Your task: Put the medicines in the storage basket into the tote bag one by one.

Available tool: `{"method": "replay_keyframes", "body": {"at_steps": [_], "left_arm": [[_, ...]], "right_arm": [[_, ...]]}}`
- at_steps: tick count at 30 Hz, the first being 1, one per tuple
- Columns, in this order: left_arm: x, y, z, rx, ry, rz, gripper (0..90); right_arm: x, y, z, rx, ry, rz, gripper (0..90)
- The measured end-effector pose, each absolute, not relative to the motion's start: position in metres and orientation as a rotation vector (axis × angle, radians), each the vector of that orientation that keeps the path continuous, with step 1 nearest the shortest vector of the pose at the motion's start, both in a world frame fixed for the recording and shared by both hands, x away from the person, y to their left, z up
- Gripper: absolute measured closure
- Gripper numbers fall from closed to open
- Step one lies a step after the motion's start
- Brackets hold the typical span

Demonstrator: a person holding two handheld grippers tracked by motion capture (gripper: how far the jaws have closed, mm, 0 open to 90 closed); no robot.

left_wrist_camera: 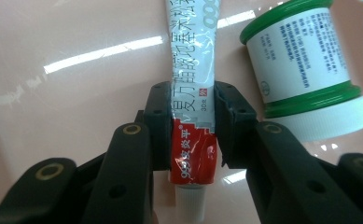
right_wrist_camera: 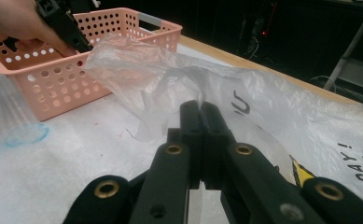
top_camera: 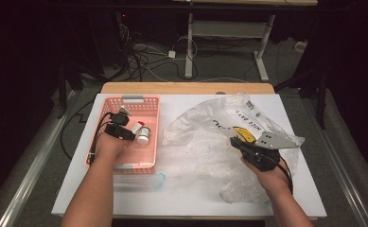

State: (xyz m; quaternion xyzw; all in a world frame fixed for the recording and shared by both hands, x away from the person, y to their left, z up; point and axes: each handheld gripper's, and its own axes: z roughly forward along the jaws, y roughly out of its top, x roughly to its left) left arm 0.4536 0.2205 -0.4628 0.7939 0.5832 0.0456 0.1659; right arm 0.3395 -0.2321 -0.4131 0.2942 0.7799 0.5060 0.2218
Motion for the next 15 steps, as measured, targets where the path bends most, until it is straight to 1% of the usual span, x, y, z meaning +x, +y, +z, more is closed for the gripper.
{"method": "replay_keyframes", "body": {"at_steps": [15], "left_arm": [[0.4486,0.2203,-0.4548,2.253,1.626,0.146,67.8]], "right_arm": [[0.3399,-0.2341,-0.4129,0.822,2.148,1.409,90.0]]}}
